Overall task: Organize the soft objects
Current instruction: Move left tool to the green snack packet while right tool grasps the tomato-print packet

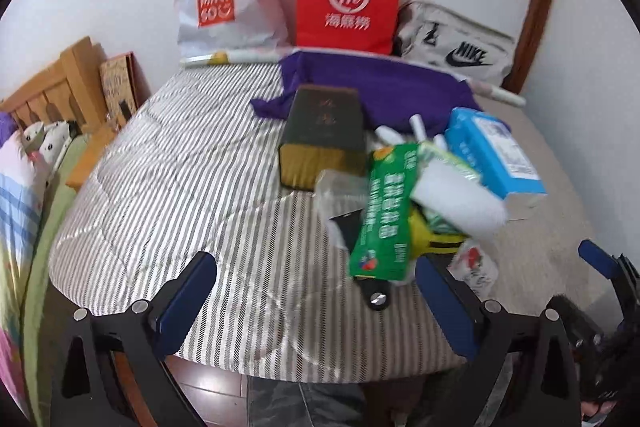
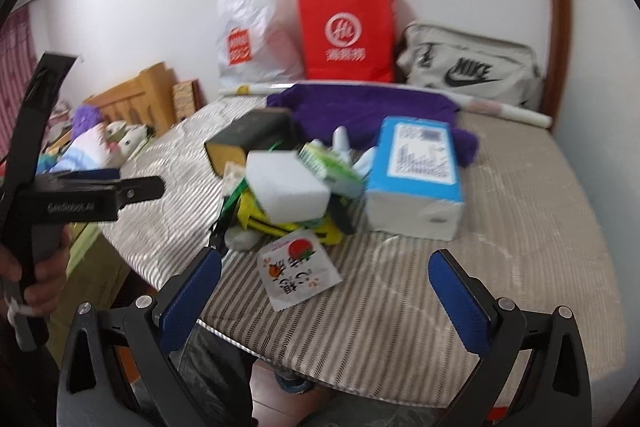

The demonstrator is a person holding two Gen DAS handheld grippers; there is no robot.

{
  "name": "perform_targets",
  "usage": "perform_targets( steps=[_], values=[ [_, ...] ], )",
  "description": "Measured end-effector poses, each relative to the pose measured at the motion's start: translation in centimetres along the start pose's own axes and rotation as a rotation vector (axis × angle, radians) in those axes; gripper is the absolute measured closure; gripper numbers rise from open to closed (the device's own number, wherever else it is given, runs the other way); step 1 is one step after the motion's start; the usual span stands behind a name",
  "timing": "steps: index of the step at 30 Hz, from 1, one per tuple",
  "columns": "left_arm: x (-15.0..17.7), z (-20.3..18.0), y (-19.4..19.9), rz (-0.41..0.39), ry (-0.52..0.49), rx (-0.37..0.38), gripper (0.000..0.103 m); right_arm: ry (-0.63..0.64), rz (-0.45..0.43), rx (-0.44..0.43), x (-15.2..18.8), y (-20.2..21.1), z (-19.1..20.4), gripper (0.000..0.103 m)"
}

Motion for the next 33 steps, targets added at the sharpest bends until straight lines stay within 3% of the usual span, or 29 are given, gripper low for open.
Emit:
perform_targets(
  steps=[7, 19, 23, 27, 33],
  values=[
    [0.4, 1.6, -3.4, 0.072, 0.041, 0.000, 0.004, 0.046, 0.044, -0.006, 1.3, -4.4, 0.8, 0.002],
    [0.3, 2.5, -6.1, 0.112, 0.058, 0.017, 0.004, 0.125, 0.112, 0.018, 2.2, -9.0, 2.4, 0.003],
    [0.2, 2.5, -6.4, 0.112, 0.048, 0.017, 0.004, 0.129, 0.101, 0.011, 2.2, -9.5, 2.8, 0.019],
    [0.3, 2.4, -6.5, 0.113, 0.042, 0.033, 0.004, 0.130, 0.099, -0.006, 1.9, -9.4, 2.7, 0.048],
    [0.0, 1.1, -5.8, 0.073, 0.014, 0.127, 0.004, 0.124, 0.113, -0.023, 2.1, -8.8, 2.2, 0.053]
  ],
)
Point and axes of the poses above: each gripper's, at about its wrist camera, not at the fingertips, and y roughly against the way its jaws point, z to its left, x to its underside, the point moved 6 cm from there along -y, roughly the way its jaws point, and after that the axes turned 5 degrees about z, right-handed, at the moved point
